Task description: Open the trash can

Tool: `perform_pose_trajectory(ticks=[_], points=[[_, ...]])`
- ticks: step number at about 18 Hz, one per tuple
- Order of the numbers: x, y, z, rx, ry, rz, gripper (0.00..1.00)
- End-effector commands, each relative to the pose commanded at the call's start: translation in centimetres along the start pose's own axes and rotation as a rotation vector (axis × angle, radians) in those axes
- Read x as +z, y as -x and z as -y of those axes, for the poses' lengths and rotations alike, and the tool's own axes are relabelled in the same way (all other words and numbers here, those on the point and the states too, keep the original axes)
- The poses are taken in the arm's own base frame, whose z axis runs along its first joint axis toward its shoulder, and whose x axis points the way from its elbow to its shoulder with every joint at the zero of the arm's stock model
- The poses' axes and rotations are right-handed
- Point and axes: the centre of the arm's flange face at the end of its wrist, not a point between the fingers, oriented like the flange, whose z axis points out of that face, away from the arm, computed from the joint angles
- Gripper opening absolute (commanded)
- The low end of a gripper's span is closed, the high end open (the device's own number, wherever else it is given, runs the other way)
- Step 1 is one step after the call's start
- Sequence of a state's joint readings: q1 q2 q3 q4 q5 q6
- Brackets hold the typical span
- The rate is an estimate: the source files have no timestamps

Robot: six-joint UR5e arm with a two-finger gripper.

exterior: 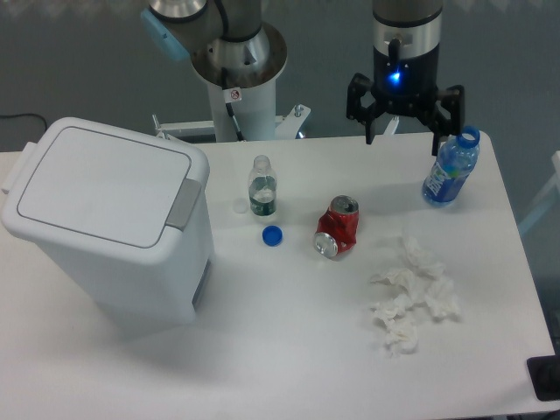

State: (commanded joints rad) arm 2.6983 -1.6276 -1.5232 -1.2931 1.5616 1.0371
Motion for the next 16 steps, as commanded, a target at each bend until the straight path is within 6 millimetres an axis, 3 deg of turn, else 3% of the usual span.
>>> perform_pose_trajectory(ticks=[9,13,16], points=[[-0.7,-0.2,-0.1,-0.279,-0.008,0.007,1.0],[-1.1,-0.9,1.2,-0.356,-0.044,-0.013,1.0],[-0.7,-3.0,3.3,-0.348,-0.051,-0.04,1.0]])
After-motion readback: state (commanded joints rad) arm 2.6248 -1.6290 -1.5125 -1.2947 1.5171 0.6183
